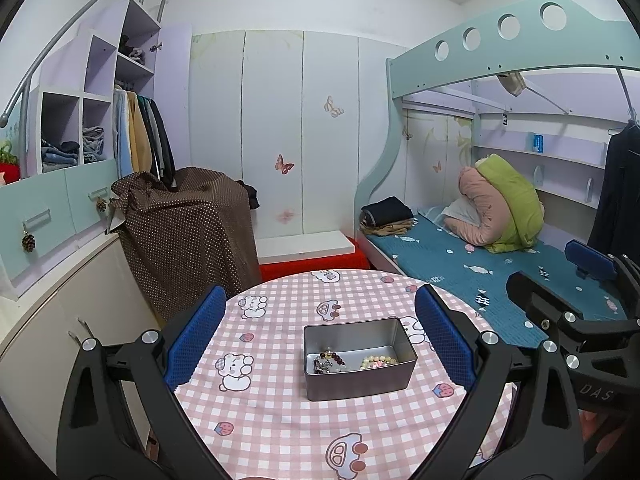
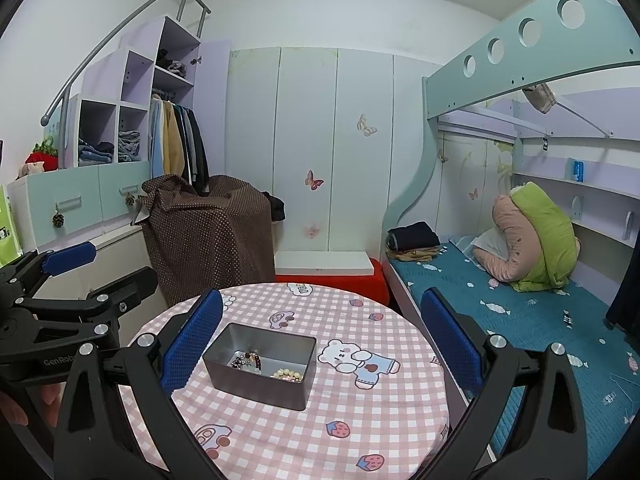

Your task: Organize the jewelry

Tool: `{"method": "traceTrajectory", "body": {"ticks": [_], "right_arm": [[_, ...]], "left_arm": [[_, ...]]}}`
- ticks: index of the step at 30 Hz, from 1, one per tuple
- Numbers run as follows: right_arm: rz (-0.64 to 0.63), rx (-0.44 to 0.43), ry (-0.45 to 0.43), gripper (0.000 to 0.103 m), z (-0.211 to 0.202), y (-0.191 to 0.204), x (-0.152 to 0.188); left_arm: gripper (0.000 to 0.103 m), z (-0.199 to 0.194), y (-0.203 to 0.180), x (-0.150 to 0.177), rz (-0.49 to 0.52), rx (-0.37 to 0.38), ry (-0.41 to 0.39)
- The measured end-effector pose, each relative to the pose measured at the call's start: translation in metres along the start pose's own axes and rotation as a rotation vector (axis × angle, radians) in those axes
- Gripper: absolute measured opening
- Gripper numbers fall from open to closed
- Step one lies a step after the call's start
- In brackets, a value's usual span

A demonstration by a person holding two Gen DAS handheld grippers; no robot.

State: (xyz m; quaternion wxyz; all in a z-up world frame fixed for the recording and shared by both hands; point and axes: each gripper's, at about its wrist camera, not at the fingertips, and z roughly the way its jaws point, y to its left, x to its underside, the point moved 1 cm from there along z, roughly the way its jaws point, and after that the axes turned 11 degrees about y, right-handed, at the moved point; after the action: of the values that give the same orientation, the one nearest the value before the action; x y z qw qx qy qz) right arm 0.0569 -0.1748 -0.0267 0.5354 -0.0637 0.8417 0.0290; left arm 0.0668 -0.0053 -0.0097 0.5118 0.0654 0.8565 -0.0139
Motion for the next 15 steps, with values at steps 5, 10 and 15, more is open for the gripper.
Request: {"method": "traceTrajectory", "body": {"ticks": [5, 10, 15], "right_arm": [[0.000, -0.001, -0.002, 0.096, -0.0011, 0.0001, -0.0002], [0.003, -0.002, -0.001, 0.096, -0.0011, -0.0008, -0.0002], [0.003, -0.003, -0.004, 0.096, -0.0030, -0.0003, -0.0010]], "left_arm": [[0.096, -0.0014, 0.0018, -0.0022, 0.003, -0.003, -0.003], [0.096, -0.0017, 0.0035, -0.0033, 0.009, -0.006, -0.001], [0.096, -0.0028, 0.0042, -0.0032, 0.008, -0.009, -0.004]]}}
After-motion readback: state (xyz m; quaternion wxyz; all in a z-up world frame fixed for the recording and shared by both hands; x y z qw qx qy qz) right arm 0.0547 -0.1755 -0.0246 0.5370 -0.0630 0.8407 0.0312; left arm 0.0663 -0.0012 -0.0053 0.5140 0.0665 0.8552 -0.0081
